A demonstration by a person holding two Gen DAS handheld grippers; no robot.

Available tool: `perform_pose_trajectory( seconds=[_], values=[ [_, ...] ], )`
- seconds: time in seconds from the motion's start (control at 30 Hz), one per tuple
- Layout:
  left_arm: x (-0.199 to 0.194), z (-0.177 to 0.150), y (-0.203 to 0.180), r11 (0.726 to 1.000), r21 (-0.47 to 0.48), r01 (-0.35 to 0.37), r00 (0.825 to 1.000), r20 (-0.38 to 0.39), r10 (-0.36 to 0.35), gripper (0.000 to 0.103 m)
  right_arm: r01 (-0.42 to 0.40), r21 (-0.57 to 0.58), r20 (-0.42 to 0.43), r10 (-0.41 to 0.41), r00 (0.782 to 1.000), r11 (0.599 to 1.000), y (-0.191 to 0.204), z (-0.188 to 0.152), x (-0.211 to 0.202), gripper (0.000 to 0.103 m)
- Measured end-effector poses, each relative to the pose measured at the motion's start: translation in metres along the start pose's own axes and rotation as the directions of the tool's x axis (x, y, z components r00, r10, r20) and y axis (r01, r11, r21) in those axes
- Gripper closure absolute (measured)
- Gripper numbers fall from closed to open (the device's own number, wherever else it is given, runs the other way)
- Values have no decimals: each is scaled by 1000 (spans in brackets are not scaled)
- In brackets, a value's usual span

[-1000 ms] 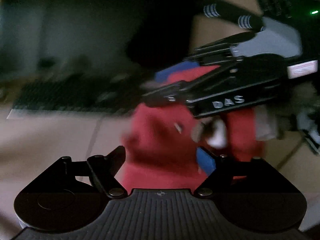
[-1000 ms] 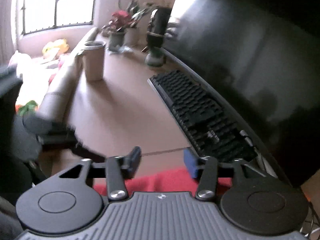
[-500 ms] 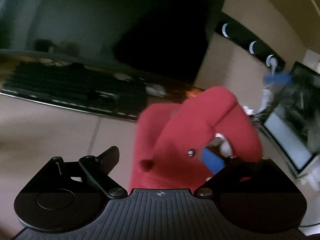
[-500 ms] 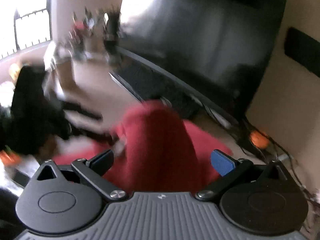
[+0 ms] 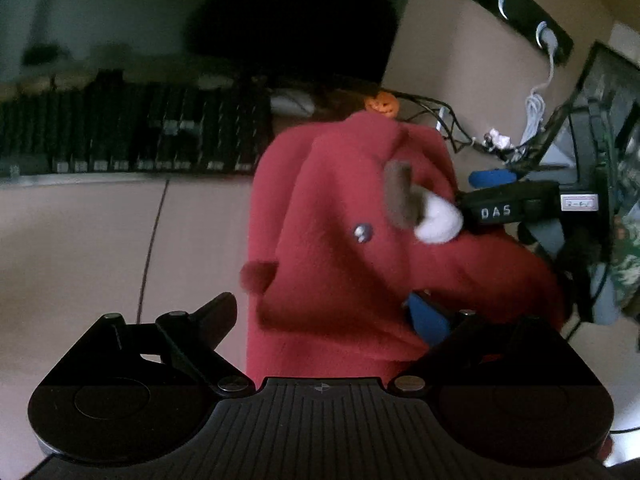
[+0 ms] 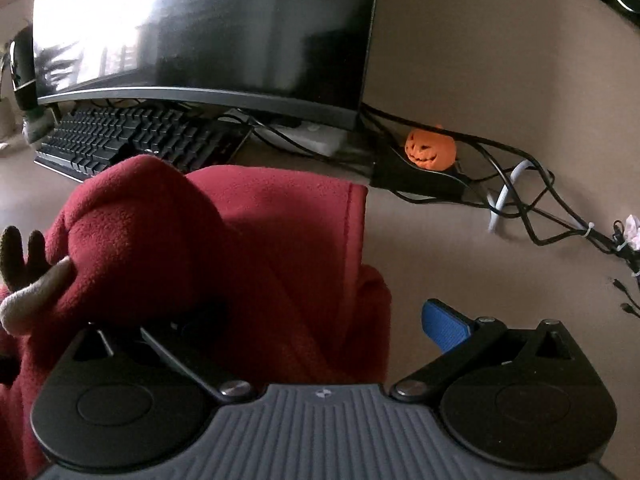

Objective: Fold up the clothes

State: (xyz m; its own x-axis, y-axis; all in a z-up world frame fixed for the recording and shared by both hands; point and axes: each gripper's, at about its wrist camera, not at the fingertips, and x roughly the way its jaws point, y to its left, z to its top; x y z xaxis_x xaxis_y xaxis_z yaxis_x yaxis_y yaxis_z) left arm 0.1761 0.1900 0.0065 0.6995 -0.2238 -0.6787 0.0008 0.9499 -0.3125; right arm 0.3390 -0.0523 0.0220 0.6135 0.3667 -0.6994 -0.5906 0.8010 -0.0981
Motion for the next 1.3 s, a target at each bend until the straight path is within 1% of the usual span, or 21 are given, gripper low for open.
perform_pose_trajectory(
  seconds=[0.1, 0.17, 0.27, 0.33, 0.4, 0.5, 0.6, 0.63, 0.7, 0.77, 0.8, 0.87, 0.9, 0.93, 1.03, 1.13, 1.23, 1.3],
  values=[
    [7, -3, 9, 998, -64, 29, 999, -24, -31, 4, -17, 20, -6, 17, 1000, 1000, -2, 1, 1, 0],
    [9, -4, 10, 997, -74, 32, 999, -26, -34, 4, -22, 17, -8, 22, 1000, 1000, -2, 1, 1, 0],
    [2, 1, 7, 999, -49, 25, 1000, -10, -25, 5, -23, 10, -8, 23, 1000, 1000, -1, 3, 4, 0],
    [-10, 8, 3, 1000, -9, 8, 1000, 26, -8, 5, -24, 5, -7, 24, 1000, 1000, 0, 4, 7, 0],
    [-24, 18, 0, 1000, 28, -2, 997, 78, 0, 5, -11, -20, 4, 11, 1000, 1000, 2, 6, 2, 0],
    [-35, 39, -3, 997, 73, -6, 989, 149, -5, 5, 46, -53, 76, -42, 996, 998, 5, 11, -22, 0],
    [-22, 61, -11, 988, 137, -65, 984, 172, 41, 5, 75, -52, 171, -65, 983, 996, 9, 12, -59, 0],
    [-15, 67, -14, 983, 159, -88, 983, 175, 60, 5, 57, -38, 198, -49, 979, 998, 11, 10, -72, 0],
    [6, 79, -20, 970, 192, -151, 979, 163, 120, 5, -43, -8, 224, 43, 974, 999, 18, 4, -93, 0],
    [27, 86, -25, 952, 227, -203, 974, 147, 172, 5, -126, -24, 161, 128, 979, 992, 36, -9, -91, 0],
    [38, 88, -28, 942, 250, -222, 972, 137, 193, 4, -132, -47, 118, 137, 984, 990, 45, -15, -84, 0],
    [56, 89, -32, 924, 288, -253, 966, 122, 227, 4, -72, -94, 43, 76, 996, 993, 65, -33, -61, 0],
    [63, 89, -33, 915, 306, -265, 964, 118, 239, 4, -41, -119, 7, 42, 999, 992, 76, -42, -50, 0],
    [67, 89, -34, 909, 317, -270, 963, 114, 246, 4, -11, -119, 47, 17, 999, 993, 81, -48, -52, 0],
    [75, 88, -34, 904, 330, -273, 962, 104, 253, 4, 76, -189, 91, -60, 994, 979, 99, -50, -58, 0],
    [75, 86, -30, 905, 326, -273, 962, 104, 252, 4, 87, -179, 79, -74, 994, 980, 102, -47, -57, 0],
    [68, 85, -29, 912, 308, -270, 962, 109, 248, 4, 19, -70, 28, -17, 999, 997, 86, -42, -53, 0],
    [63, 85, -28, 917, 296, -269, 963, 112, 246, 4, -15, -33, 5, 15, 1000, 999, 79, -41, -52, 0]
  ],
)
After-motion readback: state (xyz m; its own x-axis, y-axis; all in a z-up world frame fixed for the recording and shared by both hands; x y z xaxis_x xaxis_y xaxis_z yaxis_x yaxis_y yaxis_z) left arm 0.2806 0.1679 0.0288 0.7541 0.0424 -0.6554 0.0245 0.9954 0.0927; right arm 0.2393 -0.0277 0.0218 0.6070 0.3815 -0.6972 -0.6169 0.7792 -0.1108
